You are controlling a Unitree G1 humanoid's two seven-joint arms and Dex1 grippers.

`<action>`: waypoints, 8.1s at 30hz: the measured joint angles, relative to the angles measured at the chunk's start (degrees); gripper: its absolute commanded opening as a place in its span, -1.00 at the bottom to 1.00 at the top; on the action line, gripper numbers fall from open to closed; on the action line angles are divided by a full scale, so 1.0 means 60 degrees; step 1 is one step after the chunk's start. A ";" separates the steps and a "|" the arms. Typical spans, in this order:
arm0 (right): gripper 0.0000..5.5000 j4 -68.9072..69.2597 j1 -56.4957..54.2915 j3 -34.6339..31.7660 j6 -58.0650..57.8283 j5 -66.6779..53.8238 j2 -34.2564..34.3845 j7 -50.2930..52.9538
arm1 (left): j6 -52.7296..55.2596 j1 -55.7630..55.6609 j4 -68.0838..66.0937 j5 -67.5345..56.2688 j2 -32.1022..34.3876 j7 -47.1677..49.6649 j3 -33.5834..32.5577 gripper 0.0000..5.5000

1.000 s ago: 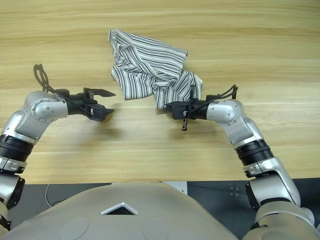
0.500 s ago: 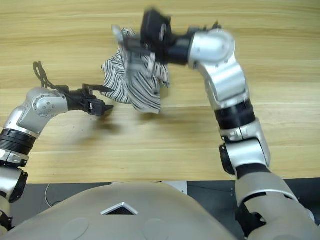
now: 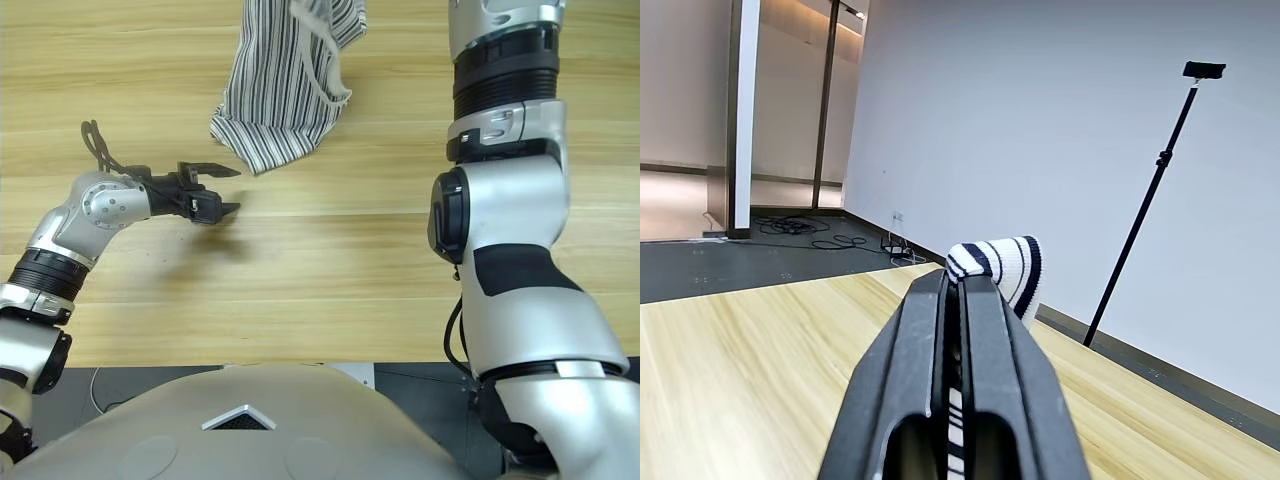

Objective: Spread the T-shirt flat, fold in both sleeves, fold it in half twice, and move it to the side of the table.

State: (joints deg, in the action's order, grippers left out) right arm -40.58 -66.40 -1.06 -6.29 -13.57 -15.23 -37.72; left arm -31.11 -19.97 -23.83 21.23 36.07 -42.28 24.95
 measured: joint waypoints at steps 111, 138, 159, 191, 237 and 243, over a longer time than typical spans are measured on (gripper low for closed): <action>-0.55 -0.5771 0.1831 0.3456 0.2348 0.4504 0.2101 -0.0047 | -0.3283 0.1082 0.1712 0.1779 0.3311 0.1214 0.0573 0.39; -0.55 -0.6202 0.1391 0.1985 0.3573 0.5218 0.1847 0.0174 | -0.0316 0.2554 0.4858 0.1490 0.3571 0.1178 -0.1321 0.39; -0.55 0.1232 0.5530 0.1636 0.0099 0.0853 -0.0078 -0.7282 | 0.2955 0.2992 0.9216 -0.4694 0.4823 -0.2675 -0.2593 0.39; -0.55 0.2325 0.6101 0.5645 0.0502 0.2413 -0.1844 -0.6055 | 0.0582 -0.4460 -0.8677 0.1590 -0.0685 0.4092 0.0530 0.39; -0.55 0.8896 0.8472 0.3019 -0.1457 0.0654 -0.5793 -0.6748 | 0.6147 0.4518 -0.0901 -0.9036 0.4945 -0.7127 -0.5544 0.58; -0.55 0.8880 0.8478 0.3020 -0.1476 0.0616 -0.5783 -0.6748 | 0.5603 0.3882 -0.2486 -0.8074 0.4455 -0.7116 -0.5630 0.58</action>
State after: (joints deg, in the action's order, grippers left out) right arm 12.70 -15.53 17.05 -15.14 -9.88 -49.93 -78.21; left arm 2.51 3.32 -38.74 -27.21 62.80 -84.97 -8.82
